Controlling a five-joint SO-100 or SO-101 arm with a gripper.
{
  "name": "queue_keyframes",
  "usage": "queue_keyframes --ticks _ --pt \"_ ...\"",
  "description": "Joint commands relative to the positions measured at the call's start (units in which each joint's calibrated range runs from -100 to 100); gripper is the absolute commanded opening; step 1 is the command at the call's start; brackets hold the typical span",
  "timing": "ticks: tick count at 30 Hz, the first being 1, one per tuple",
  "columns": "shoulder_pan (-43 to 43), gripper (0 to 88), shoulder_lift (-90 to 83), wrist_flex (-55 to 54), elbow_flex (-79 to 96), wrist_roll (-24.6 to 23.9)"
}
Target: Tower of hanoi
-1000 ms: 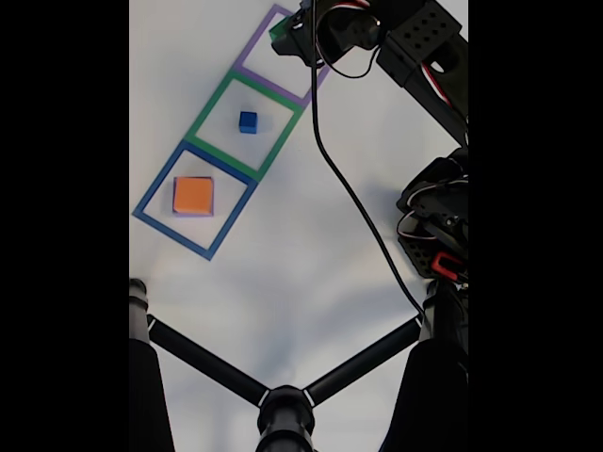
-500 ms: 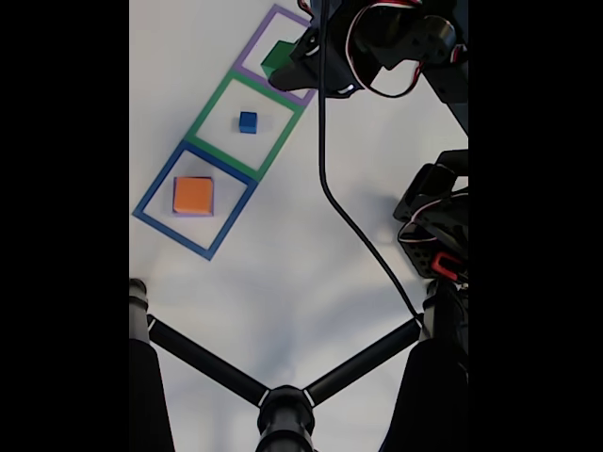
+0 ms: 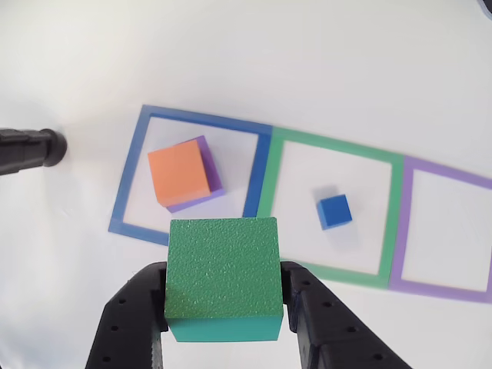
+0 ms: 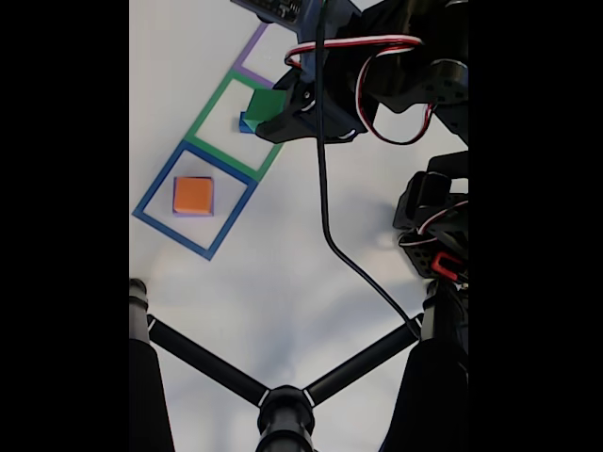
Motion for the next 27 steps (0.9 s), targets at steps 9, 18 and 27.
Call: queue_keyframes --ticks 9,18,27 --pt "-4.5 5.2 -7.0 -53.7 49.3 3.9" --pt "-6.2 5.1 3.2 -87.5 66.8 3.9" --pt "-6.8 5.0 16.0 -103.6 67.7 3.9"
